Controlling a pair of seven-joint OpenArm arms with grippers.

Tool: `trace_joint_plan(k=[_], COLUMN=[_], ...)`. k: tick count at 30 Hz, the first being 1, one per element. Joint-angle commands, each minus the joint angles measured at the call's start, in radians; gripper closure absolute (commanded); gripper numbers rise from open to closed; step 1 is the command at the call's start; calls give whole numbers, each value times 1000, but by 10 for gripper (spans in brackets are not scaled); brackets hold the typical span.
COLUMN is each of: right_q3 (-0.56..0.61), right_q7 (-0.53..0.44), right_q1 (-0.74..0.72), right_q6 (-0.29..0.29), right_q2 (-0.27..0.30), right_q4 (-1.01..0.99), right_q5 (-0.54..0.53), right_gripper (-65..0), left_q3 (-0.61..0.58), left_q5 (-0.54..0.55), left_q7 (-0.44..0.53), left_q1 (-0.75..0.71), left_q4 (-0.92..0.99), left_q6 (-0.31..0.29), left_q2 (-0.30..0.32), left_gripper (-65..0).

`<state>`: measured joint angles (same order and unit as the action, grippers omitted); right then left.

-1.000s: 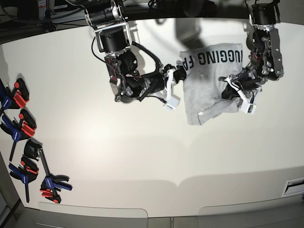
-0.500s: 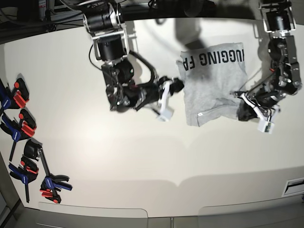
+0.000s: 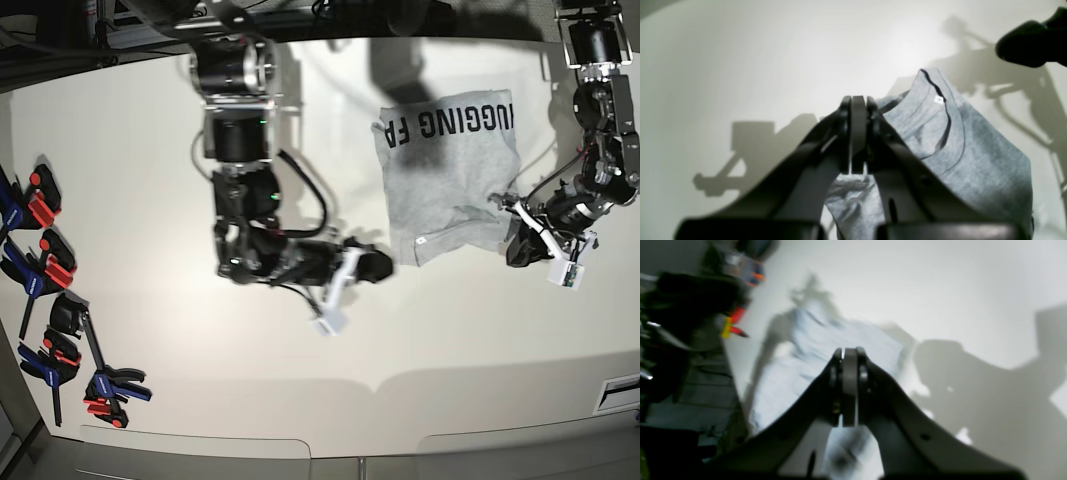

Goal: Fold the T-shirt properly
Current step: 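Press the bundle flat with the right gripper and release the left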

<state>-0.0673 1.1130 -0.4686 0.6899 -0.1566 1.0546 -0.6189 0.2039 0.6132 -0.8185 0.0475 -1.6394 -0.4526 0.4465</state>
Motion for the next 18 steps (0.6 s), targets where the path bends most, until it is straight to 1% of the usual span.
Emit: trace_joint_plan(k=[1, 3, 5, 9, 14, 18], right_q3=[8, 82, 151, 300, 473, 589], right_q7=[-7, -6, -5, -5, -8, -37], right_q1=[-32, -30, -27, -27, -21, -7], right_q6=[8, 8, 8, 8, 8, 8], right_q2=[0, 0, 0, 0, 0, 0], right_q4=[35, 62, 99, 167, 174, 174], right_q5=[-30, -128, -173, -178, -177, -142], right_gripper=[0, 0, 0, 0, 0, 0], left_q3=[7, 7, 23, 94, 223, 325], left_q5=[16, 3, -10, -10, -10, -10], left_q7=[23, 19, 19, 20, 19, 24], left_q1=[19, 18, 16, 16, 1, -40], left_q4=[-19, -20, -20, -20, -20, -20], left_q6=[-3, -3, -3, -3, -2, 28], left_q2=[16, 19, 20, 19, 19, 19], left_gripper=[0, 0, 0, 0, 0, 0])
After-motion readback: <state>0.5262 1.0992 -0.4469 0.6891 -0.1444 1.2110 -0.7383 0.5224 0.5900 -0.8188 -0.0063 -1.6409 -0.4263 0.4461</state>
